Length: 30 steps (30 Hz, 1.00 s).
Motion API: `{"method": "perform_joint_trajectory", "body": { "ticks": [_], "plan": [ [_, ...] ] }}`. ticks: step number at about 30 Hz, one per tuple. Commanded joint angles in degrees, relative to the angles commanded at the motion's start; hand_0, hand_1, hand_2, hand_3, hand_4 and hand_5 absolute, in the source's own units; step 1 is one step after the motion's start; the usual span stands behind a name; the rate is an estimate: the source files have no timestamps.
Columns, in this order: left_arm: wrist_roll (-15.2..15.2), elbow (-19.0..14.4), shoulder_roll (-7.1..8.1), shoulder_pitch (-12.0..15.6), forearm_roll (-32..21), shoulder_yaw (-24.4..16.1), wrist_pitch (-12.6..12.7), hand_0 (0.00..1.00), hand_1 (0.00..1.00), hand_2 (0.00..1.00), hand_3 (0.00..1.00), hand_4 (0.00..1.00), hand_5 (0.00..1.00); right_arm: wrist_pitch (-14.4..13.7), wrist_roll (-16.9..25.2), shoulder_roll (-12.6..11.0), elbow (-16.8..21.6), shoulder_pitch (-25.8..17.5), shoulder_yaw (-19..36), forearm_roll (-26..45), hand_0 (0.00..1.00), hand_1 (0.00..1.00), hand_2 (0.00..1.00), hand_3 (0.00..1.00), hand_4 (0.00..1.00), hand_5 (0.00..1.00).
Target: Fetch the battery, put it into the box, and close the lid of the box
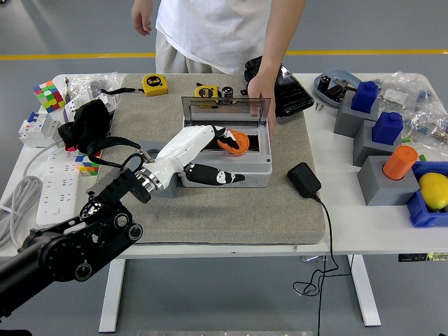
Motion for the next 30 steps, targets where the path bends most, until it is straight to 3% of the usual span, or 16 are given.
{"method": "perform_joint_trajectory", "body": {
  "ticks": [14,17,22,29,30],
  "plan": [
    [-0.5,3.3,-8.32,-2.7,-2.9,2.8,-0.2,0.579,0.608,0.609,0.568,0.998,0.436,0.0,0.0,0.2,0.0,0.0,0.0,0.0,0.555,0.584,0.574,0.542,0.918,0.474],
    [-0.7,2.4,-8.62,-3.0,-2.9,2.3,-0.1,0.577,0.605,0.611,0.568,0.998,0.436,0.0,0.1,0.2,0.1,0.0,0.2,-0.1,0.554,0.584,0.573,0.542,0.918,0.473],
    [-1.2,1.5,-7.82,-4.0,-2.7,-0.1,0.3,0.577,0.605,0.611,0.568,0.998,0.436,0.0,0.0,0.1,0.1,-0.1,0.1,-0.1,0.554,0.584,0.573,0.542,0.918,0.473],
    [-0.6,2.7,-7.29,-5.3,-1.2,-5.2,0.6,0.579,0.615,0.62,0.582,0.998,0.435,-0.1,0.1,0.1,0.1,0.0,0.2,-0.1,0.556,0.584,0.573,0.541,0.918,0.474],
    [-0.4,3.2,-7.31,-5.5,-0.9,-5.7,0.5,0.701,0.709,0.686,0.68,0.998,0.442,-0.1,0.1,0.1,0.1,0.0,0.3,-0.1,0.556,0.584,0.573,0.541,0.918,0.473]
  ]
}}
